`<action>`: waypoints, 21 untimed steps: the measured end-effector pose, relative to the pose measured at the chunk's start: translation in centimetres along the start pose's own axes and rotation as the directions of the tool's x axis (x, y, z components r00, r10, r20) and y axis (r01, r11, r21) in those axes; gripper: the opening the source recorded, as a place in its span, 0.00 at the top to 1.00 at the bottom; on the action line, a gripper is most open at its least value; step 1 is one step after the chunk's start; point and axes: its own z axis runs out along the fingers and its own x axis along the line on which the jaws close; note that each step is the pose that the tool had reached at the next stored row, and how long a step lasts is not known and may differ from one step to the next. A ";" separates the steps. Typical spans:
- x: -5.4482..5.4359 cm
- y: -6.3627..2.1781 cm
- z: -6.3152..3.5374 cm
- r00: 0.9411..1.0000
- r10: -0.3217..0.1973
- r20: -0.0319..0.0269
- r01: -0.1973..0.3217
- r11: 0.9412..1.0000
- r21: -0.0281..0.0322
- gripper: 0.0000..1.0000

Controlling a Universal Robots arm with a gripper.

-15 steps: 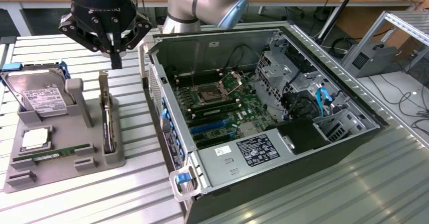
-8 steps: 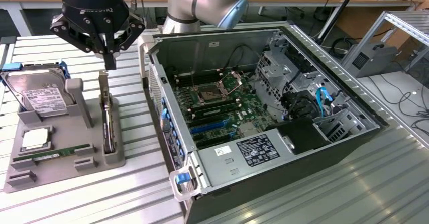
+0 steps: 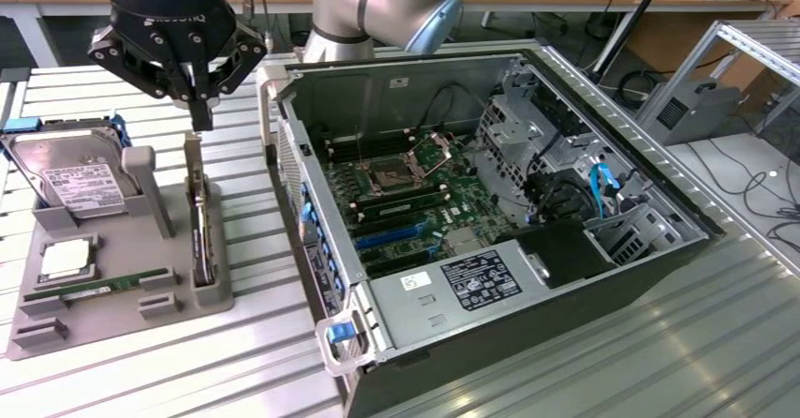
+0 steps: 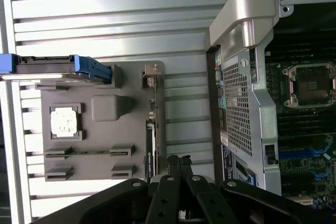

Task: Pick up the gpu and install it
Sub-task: 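Reach for the gpu, then pick up the gpu and move the gpu toward the slot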

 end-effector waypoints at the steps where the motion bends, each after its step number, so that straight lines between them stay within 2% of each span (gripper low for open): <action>1: 0.0 0.00 0.00 1.000 0.000 0.000 0.000 1.000 0.000 0.89; 9: 0.0 0.00 0.00 1.000 0.000 0.000 0.000 1.000 0.000 0.89; 14: 0.0 0.00 0.00 1.000 0.000 0.000 0.000 1.000 0.000 0.58; 21: 0.0 -0.02 0.30 1.000 0.000 0.000 0.000 1.000 0.000 0.58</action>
